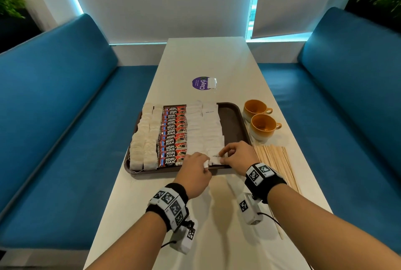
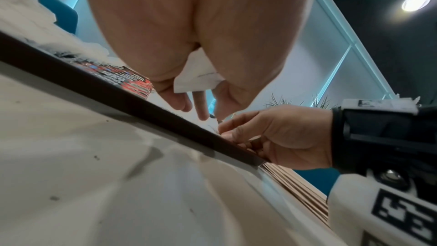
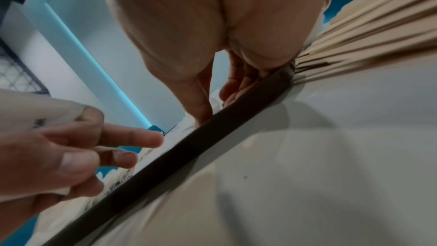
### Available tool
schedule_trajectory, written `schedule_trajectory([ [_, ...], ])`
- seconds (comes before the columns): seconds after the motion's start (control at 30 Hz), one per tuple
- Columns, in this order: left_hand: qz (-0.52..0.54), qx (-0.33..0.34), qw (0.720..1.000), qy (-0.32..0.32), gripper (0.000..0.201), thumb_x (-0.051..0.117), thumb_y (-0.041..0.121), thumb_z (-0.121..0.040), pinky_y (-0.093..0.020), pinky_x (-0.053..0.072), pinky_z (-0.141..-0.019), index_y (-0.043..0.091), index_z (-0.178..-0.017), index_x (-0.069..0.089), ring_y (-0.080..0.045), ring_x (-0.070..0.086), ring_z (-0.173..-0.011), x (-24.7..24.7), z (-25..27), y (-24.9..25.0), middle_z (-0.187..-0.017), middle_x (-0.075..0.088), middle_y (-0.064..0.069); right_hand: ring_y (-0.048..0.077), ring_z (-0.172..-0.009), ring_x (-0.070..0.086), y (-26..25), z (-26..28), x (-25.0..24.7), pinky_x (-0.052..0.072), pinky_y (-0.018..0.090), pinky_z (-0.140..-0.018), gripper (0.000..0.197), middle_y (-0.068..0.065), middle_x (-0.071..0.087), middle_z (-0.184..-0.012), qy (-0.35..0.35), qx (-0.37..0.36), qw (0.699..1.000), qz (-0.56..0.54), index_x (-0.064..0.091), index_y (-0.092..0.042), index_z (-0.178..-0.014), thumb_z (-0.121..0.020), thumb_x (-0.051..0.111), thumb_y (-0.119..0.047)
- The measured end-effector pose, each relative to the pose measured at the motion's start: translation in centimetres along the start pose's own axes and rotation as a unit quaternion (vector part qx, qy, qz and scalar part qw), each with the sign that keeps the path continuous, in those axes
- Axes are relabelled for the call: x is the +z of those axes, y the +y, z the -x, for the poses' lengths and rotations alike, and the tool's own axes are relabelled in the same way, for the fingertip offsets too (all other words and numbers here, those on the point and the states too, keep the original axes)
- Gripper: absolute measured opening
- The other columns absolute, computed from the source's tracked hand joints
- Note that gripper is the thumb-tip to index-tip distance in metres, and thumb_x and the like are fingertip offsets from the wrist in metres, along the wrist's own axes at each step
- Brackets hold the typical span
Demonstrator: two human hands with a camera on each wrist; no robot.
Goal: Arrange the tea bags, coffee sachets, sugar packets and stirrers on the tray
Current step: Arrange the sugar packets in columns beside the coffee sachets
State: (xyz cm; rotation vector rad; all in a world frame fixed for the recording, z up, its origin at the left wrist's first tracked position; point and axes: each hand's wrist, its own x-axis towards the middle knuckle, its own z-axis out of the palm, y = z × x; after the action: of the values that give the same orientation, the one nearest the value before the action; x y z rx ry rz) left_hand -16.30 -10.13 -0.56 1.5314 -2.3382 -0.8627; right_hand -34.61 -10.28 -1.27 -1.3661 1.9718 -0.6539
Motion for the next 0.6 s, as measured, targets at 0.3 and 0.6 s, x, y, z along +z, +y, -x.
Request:
schedule_trajectory([
  [0.3, 0.038, -0.012, 0.999, -0.036, 0.036, 0.050, 0.010, -0.089, -0.031, 0.040, -0.097, 0.016, -0.122, 0.064, -0.022, 0.040, -0.119, 0.1, 0.8, 0.1, -0.118, 0.062, -0.004, 0.005, -0.083, 0.065, 0.3, 0.3, -0.2, 0.044, 0.014, -0.064, 0.005, -0.009, 0.073, -0.087, -0.006, 0.001, 1.000, 0.003, 0.081, -0.026, -0.086, -0.086, 0.081, -0.021],
  [0.6, 0.336, -0.063, 0.940, -0.003, 0.021, 0.050, 0.011, -0.083, -0.023, 0.044, -0.072, 0.026, -0.070, 0.057, -0.017, 0.052, -0.079, -2.4, 4.0, 0.3, -0.099, 0.048, -0.011, 0.007, -0.087, 0.067, -1.3, 3.3, -2.0, 0.055, 0.022, -0.073, 0.009, -0.008, 0.071, -0.094, 0.018, -0.059, 0.996, -0.061, 0.074, -0.033, -0.091, -0.089, 0.077, -0.025],
])
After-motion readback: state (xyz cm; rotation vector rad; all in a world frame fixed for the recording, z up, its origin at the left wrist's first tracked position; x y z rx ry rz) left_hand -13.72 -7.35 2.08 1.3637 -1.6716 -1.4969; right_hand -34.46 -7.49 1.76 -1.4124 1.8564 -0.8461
